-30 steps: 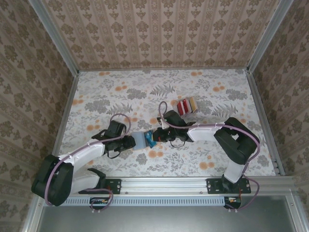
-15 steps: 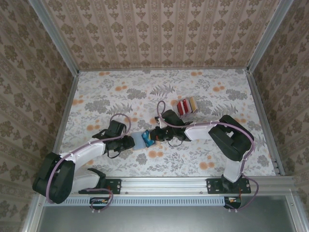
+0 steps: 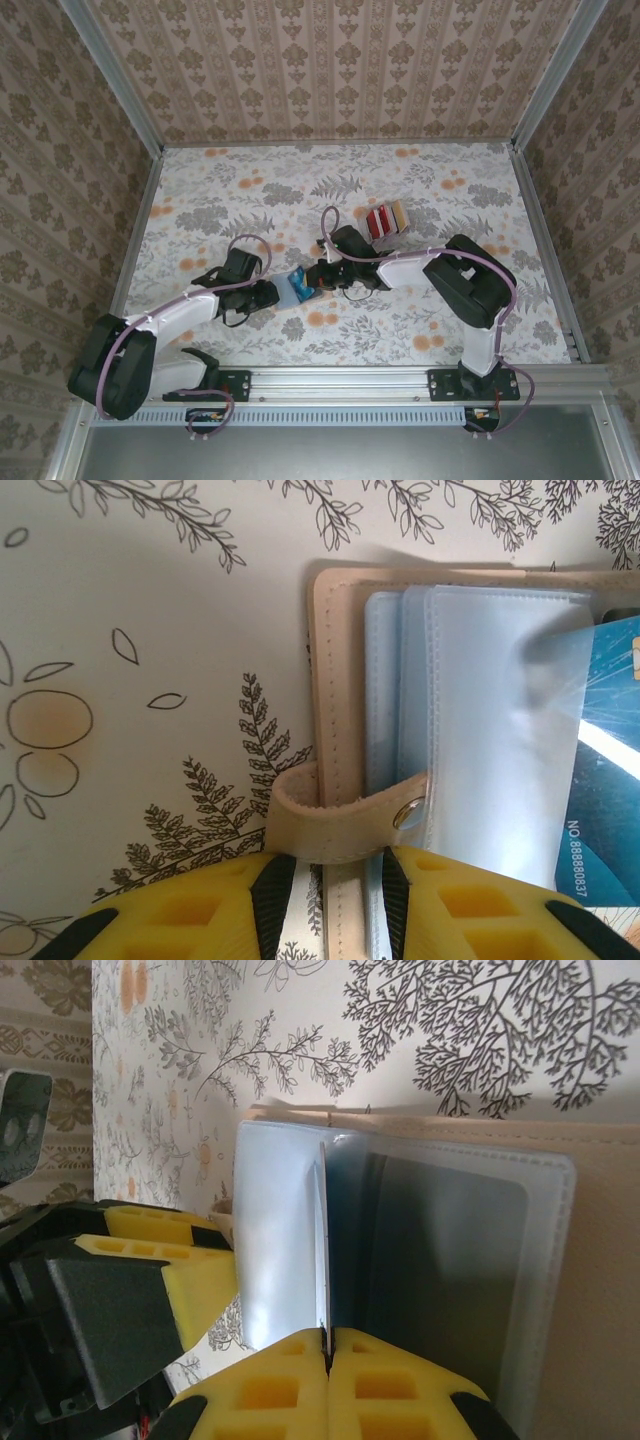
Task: Put the credit cards into the card holder
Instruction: Insert the credit card into the card slot.
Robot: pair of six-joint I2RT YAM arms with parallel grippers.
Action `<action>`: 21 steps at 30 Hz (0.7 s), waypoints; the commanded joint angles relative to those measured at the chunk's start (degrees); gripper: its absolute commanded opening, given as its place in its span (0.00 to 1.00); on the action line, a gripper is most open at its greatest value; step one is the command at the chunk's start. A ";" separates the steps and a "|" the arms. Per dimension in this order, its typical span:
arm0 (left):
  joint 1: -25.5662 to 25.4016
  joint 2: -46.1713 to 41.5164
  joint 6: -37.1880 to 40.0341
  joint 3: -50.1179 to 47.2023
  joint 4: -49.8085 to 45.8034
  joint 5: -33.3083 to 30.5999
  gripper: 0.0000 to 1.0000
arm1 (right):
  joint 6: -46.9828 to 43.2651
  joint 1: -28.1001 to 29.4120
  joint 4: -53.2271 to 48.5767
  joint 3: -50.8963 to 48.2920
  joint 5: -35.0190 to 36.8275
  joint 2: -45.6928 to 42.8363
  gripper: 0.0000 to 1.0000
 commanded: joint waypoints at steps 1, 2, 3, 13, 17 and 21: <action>-0.40 3.06 0.49 -1.50 3.33 1.44 0.36 | 2.77 0.52 1.39 -0.29 4.22 0.77 0.01; -0.45 3.13 0.44 -1.55 3.53 1.52 0.36 | 3.06 0.74 1.64 -0.32 4.69 0.74 0.01; -0.57 3.32 0.25 -1.63 3.87 1.52 0.36 | 3.25 1.14 1.64 -0.20 5.32 0.77 0.01; -2.15 4.73 -0.50 -1.55 5.29 1.57 0.35 | 3.59 4.32 1.23 2.11 6.89 3.16 0.01; -2.58 4.90 -0.85 -1.33 5.60 1.44 0.35 | 2.95 5.42 -0.21 2.06 9.31 2.65 0.02; -3.03 5.84 -0.88 -0.69 5.87 1.52 0.35 | 0.47 6.88 -4.78 3.64 12.34 2.19 0.06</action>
